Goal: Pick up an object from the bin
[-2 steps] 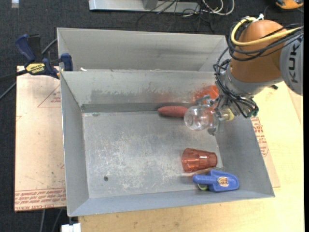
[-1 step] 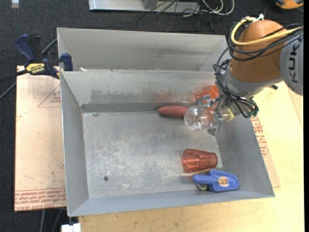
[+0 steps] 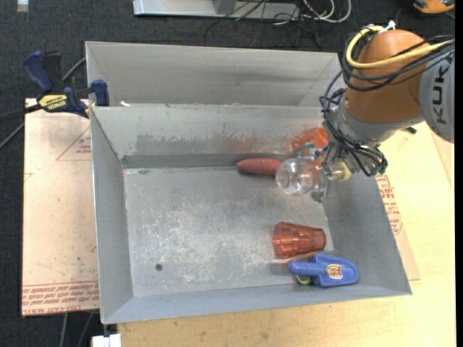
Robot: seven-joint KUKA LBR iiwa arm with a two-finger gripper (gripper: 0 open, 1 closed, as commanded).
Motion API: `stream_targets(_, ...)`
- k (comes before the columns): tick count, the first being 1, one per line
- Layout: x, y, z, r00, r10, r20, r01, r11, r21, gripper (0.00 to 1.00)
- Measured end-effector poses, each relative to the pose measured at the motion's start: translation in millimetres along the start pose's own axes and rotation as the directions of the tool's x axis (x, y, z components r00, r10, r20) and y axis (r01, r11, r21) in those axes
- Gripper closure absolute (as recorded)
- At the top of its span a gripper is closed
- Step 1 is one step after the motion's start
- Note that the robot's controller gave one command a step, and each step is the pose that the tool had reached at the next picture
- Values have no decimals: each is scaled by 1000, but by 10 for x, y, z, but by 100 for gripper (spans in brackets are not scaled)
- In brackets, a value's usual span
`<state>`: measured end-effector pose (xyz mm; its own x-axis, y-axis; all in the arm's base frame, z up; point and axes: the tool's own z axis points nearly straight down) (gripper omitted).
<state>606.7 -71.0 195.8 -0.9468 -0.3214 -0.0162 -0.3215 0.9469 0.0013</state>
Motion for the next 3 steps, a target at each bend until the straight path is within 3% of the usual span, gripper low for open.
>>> stream_targets(2, 0, 0, 0, 1000, 0, 0, 0, 1000, 0, 100)
stream_targets(3, 822, 2, 286, 978, -209, 0, 209, 978, -1, 100)
